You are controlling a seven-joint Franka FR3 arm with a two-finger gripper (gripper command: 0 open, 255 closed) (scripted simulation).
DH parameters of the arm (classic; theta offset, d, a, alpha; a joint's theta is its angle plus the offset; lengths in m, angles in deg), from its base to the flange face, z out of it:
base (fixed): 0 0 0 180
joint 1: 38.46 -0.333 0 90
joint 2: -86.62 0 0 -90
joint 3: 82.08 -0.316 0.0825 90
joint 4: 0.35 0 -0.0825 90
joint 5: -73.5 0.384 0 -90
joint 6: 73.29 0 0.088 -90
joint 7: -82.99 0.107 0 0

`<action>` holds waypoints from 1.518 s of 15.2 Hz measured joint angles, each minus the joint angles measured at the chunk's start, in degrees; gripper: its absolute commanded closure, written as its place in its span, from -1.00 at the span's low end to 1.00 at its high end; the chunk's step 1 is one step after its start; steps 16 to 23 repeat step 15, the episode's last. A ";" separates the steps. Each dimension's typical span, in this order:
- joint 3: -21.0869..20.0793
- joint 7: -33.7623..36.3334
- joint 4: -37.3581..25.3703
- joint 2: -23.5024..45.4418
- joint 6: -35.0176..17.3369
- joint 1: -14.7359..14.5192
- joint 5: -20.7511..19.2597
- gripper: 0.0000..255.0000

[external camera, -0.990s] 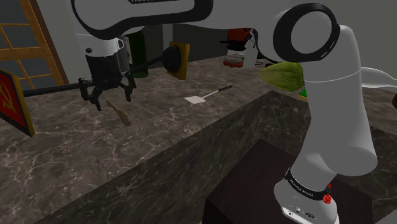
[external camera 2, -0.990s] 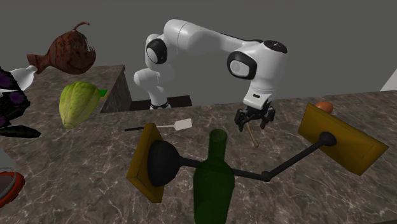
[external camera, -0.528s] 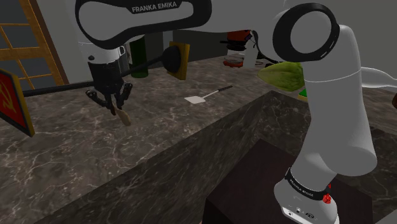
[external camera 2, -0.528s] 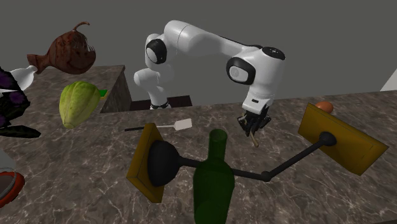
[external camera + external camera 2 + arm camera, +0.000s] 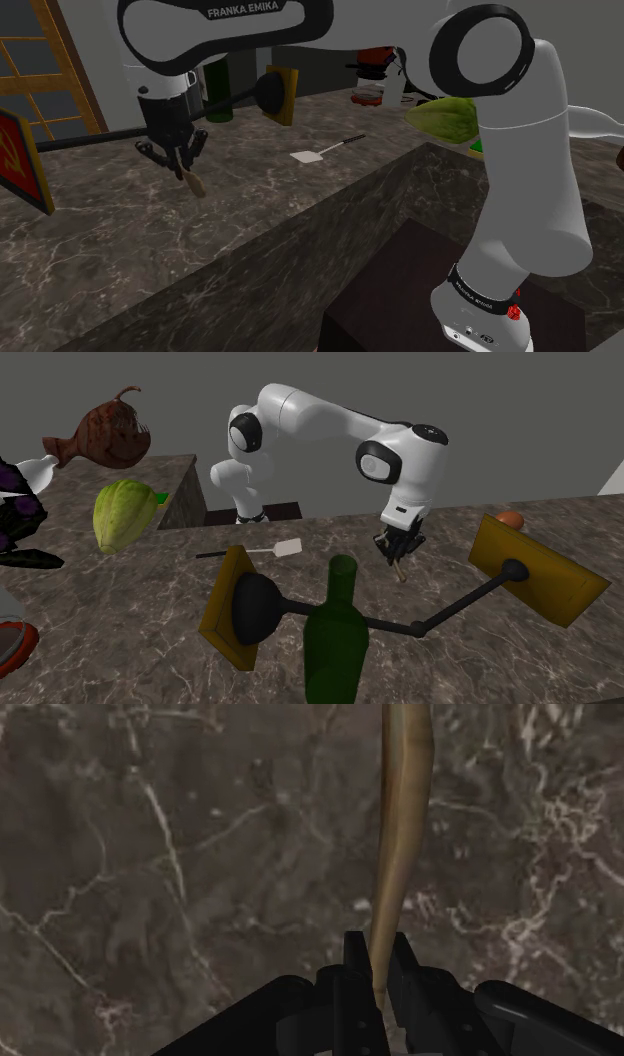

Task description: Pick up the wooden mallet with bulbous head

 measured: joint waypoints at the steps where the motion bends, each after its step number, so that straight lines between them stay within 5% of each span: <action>1: 0.00 -0.09 -0.52 -0.03 0.53 0.00 0.02 1.00; 15: 0.01 -0.40 -14.93 2.40 12.39 -2.14 -0.61 1.00; 23: 0.01 -0.40 -14.93 2.40 12.39 -2.14 -0.61 1.00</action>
